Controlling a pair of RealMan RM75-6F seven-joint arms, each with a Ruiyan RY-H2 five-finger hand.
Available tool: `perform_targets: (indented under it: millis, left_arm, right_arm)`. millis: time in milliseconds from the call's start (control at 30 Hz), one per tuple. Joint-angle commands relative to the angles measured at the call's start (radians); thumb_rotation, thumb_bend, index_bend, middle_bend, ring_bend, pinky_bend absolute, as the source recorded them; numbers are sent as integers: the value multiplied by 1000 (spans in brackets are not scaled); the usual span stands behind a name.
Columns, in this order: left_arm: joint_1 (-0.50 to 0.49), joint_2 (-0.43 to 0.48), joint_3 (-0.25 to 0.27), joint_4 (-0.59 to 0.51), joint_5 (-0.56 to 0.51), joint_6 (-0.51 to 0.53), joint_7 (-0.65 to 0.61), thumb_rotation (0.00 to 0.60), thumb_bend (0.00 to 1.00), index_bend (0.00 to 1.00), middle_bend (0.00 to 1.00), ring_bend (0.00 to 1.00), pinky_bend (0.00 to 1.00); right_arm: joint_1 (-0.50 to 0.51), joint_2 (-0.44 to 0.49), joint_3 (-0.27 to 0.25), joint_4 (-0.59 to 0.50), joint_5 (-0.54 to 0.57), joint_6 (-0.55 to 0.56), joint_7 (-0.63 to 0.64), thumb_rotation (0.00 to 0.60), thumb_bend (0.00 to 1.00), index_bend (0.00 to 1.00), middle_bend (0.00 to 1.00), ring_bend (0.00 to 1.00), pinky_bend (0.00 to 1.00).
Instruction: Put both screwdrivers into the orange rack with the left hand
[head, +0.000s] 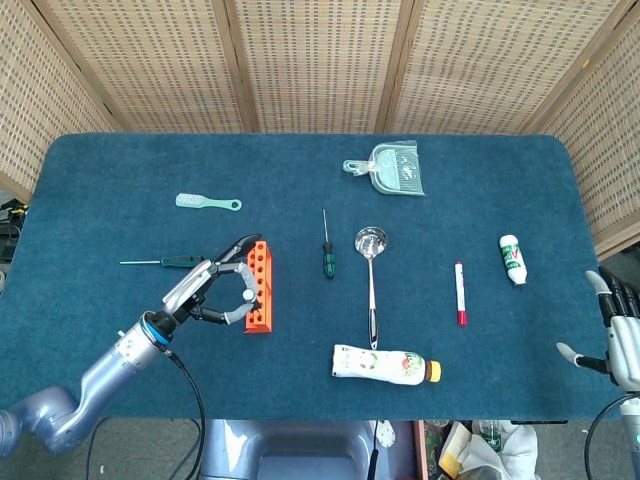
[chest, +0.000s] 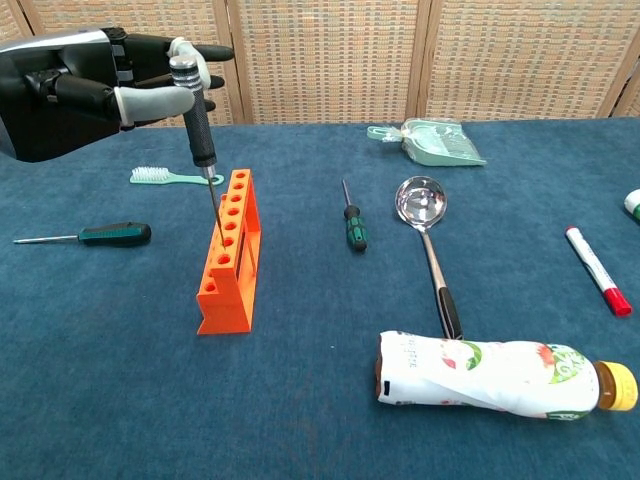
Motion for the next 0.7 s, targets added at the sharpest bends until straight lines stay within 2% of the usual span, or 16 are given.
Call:
perform_targets:
  millis: [33, 700]
  left_arm:
    - [-3, -7, 2, 9, 4, -5, -11, 600, 420, 696, 0, 0, 0]
    - [-8, -16, 3, 17, -9, -22, 11, 600, 430, 696, 0, 0, 0]
  right_arm:
    - [0, 0, 0, -1, 0, 0, 1, 600, 0, 0, 0, 0, 0]
    - [-2, 6, 1, -3, 1, 1, 8, 600, 0, 0, 0, 0, 0]
